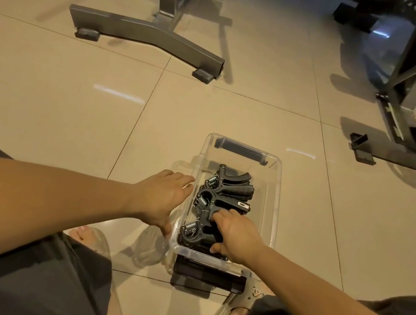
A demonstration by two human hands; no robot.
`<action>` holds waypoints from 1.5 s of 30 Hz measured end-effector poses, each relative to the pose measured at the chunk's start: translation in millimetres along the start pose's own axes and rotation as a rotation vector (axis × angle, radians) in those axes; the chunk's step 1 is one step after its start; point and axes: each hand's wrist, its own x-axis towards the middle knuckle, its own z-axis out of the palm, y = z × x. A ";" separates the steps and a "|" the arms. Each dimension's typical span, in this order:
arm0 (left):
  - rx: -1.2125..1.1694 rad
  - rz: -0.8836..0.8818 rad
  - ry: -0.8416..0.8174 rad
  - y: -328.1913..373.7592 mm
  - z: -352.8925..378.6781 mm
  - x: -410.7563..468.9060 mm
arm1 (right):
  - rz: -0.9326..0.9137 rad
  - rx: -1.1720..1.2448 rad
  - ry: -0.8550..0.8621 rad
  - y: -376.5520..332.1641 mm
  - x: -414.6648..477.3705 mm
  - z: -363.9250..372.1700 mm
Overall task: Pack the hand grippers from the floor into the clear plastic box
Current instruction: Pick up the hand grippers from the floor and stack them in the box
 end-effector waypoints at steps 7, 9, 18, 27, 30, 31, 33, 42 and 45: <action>0.017 0.005 0.017 0.5 -0.7 -1.0 | -0.038 -0.038 -0.008 -1.5 8.0 15.6; 0.012 0.005 0.013 0.6 -0.8 -1.5 | -0.047 -0.053 -0.009 -1.2 9.1 16.0; 0.025 0.013 0.010 0.4 -1.1 -1.4 | -0.029 -0.092 -0.081 -0.4 10.8 15.9; 0.035 0.021 0.004 -0.5 0.3 0.3 | -0.079 -0.135 0.000 1.0 7.6 19.4; 0.035 0.023 0.009 -0.7 1.4 0.8 | -0.105 -0.198 -0.010 1.1 9.3 18.8; 0.035 0.024 0.008 -1.0 1.7 1.0 | -0.116 -0.216 -0.020 1.2 10.5 18.5; 0.037 0.026 0.004 -1.4 1.9 1.6 | -0.139 -0.240 -0.037 1.7 12.5 18.2; 0.044 0.024 0.003 -1.8 3.1 2.1 | -0.097 -0.147 -0.055 2.7 11.8 17.9; 0.054 0.029 0.005 -2.0 2.9 3.2 | -0.071 -0.127 -0.069 2.1 10.9 16.5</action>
